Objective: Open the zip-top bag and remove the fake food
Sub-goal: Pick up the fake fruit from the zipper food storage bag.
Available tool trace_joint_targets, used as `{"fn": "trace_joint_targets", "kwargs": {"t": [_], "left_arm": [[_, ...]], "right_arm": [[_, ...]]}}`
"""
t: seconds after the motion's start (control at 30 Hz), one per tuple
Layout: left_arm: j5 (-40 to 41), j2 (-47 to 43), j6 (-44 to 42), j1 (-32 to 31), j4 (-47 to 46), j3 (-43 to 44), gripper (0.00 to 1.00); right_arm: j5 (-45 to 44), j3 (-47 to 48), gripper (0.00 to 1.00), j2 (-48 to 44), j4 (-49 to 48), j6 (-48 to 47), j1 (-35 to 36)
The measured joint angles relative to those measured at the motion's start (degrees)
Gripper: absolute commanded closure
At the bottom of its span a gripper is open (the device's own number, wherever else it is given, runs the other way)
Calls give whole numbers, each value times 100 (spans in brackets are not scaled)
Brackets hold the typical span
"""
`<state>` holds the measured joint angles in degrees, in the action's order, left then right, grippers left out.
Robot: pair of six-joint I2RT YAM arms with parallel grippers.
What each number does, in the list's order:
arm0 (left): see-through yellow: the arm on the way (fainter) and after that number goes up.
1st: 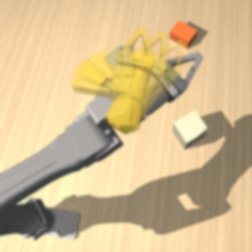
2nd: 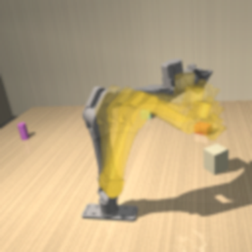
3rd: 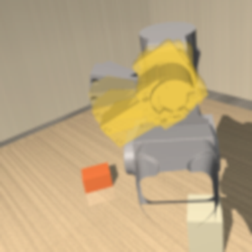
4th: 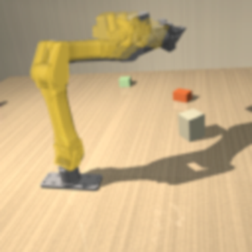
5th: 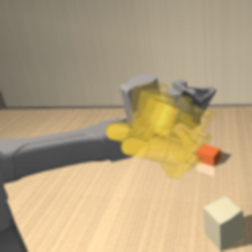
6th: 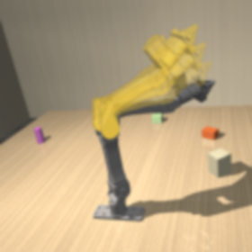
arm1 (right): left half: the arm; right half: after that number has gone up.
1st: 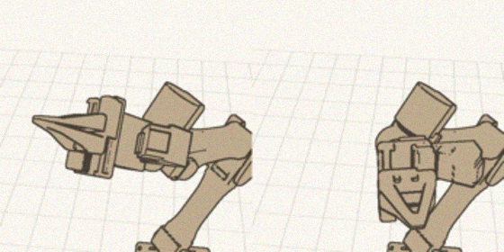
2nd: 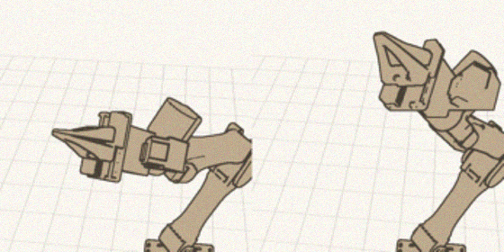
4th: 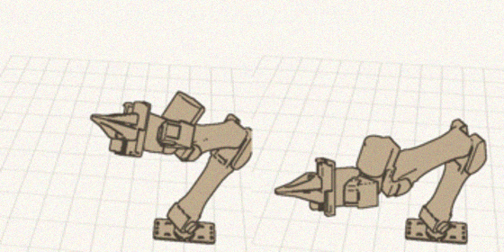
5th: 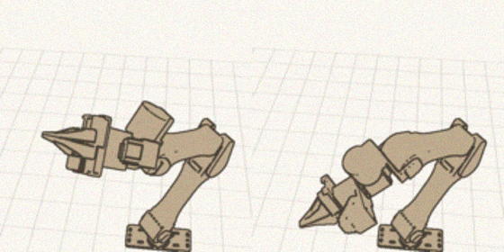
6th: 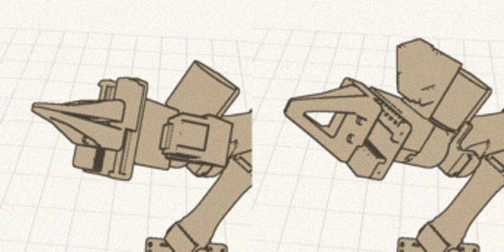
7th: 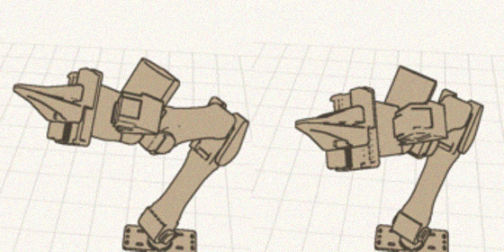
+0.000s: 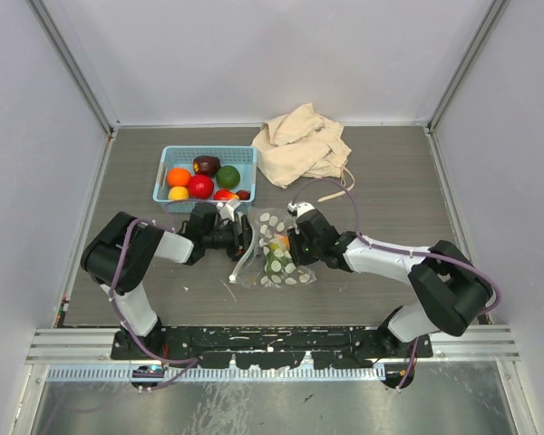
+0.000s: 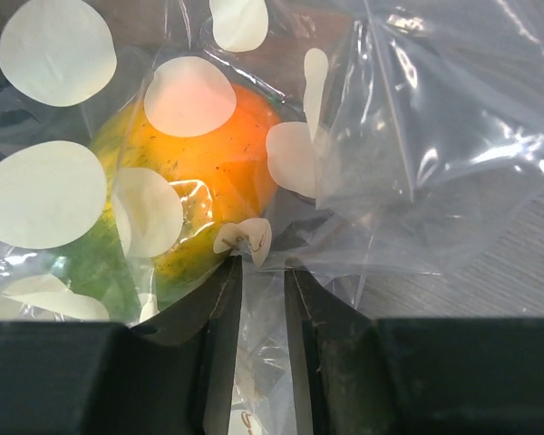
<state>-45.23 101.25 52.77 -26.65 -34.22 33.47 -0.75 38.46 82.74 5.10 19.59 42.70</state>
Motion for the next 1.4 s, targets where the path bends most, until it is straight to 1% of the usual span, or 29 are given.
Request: {"fn": "trace_joint_targets", "kwargs": {"t": [0.1, 0.2, 0.3, 0.47, 0.67, 0.77, 0.93, 1.07, 1.23, 1.4], "left_arm": [[83, -46, -59, -2, 197, 0, 39], [278, -337, -256, -2, 748, 4, 44], [407, -693, -468, -9, 1263, 74, 48], [507, -951, -684, -35, 1740, 313, 52], [555, -1235, -774, -37, 2127, 317, 50], [540, -1235, -831, -59, 2192, 337, 49], [483, -903, -841, -195, 2098, 433, 47], [466, -621, -802, -304, 2013, 435, 43], [463, -514, -723, -380, 1943, 494, 38], [518, -461, -702, -404, 1947, 496, 38]], "right_arm": [[-15, 118, 76, 133, -66, -33, 0], [-15, 122, 85, 153, -98, -46, -2], [7, 118, 87, 153, -177, -44, -9], [111, 120, 89, 304, -400, -35, -15], [199, 120, 89, 463, -474, -22, -20], [247, 120, 89, 468, -505, -20, -37], [339, 162, 90, 616, -555, -11, -57], [468, 195, 90, 704, -651, 7, -63], [686, 223, 90, 822, -828, 48, -83], [861, 227, 90, 931, -1062, 140, -111]]}}
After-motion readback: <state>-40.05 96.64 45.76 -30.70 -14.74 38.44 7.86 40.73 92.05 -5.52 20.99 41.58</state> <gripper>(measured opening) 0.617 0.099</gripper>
